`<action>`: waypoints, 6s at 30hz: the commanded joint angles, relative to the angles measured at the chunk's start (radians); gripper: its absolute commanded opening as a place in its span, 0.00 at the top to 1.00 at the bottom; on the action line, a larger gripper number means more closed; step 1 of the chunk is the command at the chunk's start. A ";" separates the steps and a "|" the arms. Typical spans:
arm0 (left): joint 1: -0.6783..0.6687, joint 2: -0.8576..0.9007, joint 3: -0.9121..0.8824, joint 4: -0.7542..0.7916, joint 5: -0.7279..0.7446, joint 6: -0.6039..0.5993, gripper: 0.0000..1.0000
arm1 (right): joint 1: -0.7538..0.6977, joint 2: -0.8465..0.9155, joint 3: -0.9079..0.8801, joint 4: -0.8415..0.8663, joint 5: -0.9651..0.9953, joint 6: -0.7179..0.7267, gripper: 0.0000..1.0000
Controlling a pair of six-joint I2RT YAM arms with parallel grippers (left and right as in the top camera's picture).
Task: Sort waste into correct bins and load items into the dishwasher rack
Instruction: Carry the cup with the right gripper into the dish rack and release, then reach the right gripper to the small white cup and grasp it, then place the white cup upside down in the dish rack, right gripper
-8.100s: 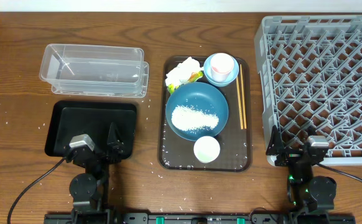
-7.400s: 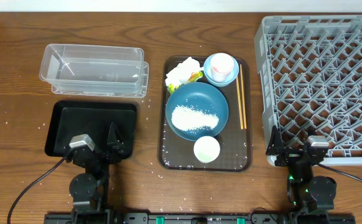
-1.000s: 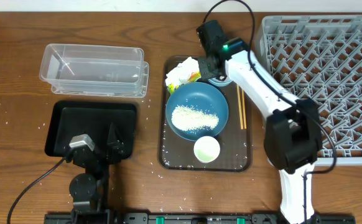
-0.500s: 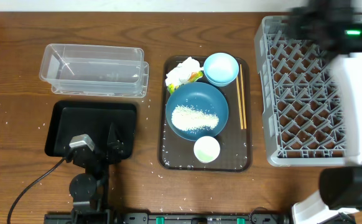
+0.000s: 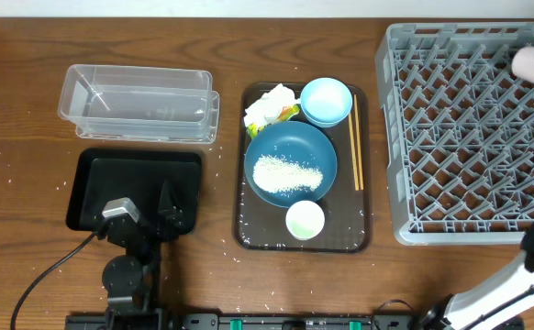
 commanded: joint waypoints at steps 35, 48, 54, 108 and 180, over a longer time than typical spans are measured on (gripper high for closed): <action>-0.004 -0.006 -0.023 -0.033 -0.011 0.017 0.05 | -0.314 0.223 0.000 -0.242 -0.168 0.027 0.86; -0.004 -0.006 -0.023 -0.033 -0.011 0.017 0.05 | -0.304 -0.145 0.000 -0.229 0.260 0.245 0.57; -0.004 -0.006 -0.023 -0.033 -0.011 0.017 0.05 | -0.221 -0.219 0.000 -0.225 0.243 0.287 0.59; -0.004 -0.006 -0.023 -0.033 -0.011 0.017 0.05 | 1.550 -0.172 -0.421 -0.457 0.793 0.470 0.49; -0.004 -0.006 -0.023 -0.033 -0.011 0.017 0.05 | 0.130 0.227 0.073 0.200 -0.227 0.256 0.99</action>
